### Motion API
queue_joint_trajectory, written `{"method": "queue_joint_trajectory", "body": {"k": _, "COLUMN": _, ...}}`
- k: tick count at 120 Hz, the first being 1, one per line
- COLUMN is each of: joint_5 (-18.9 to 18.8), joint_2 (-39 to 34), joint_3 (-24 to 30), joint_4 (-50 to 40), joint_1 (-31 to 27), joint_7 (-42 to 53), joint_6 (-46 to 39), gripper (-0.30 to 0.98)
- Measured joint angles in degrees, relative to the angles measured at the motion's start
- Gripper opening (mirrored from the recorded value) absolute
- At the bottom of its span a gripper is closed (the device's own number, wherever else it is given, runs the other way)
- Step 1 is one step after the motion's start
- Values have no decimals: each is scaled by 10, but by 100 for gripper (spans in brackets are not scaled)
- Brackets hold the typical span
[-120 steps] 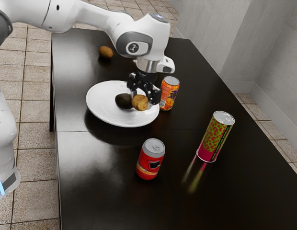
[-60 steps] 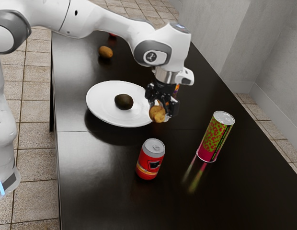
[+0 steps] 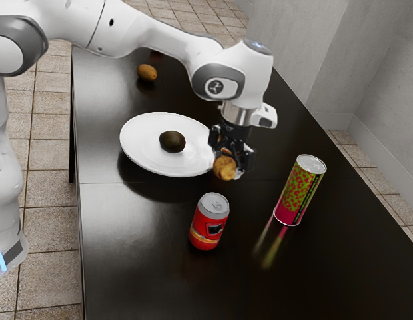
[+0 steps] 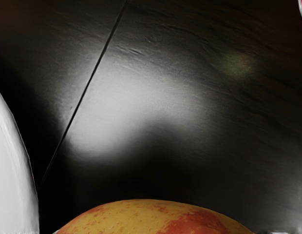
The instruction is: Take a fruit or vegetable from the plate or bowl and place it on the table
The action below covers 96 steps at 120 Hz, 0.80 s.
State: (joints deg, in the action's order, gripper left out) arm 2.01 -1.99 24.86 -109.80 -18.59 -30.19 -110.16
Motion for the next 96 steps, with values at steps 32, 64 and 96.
{"method": "queue_joint_trajectory", "body": {"k": 32, "joint_5": 5, "joint_2": 2, "joint_3": 6, "joint_4": 1, "joint_1": 3, "joint_7": -3, "joint_6": -1, "gripper": 56}}
{"method": "queue_joint_trajectory", "body": {"k": 64, "joint_5": 9, "joint_2": 2, "joint_3": 8, "joint_4": 3, "joint_1": -5, "joint_7": -2, "joint_6": -2, "gripper": 62}}
{"method": "queue_joint_trajectory", "body": {"k": 96, "joint_5": 10, "joint_2": 0, "joint_3": 12, "joint_4": 4, "joint_1": -9, "joint_7": 16, "joint_6": -1, "gripper": 68}}
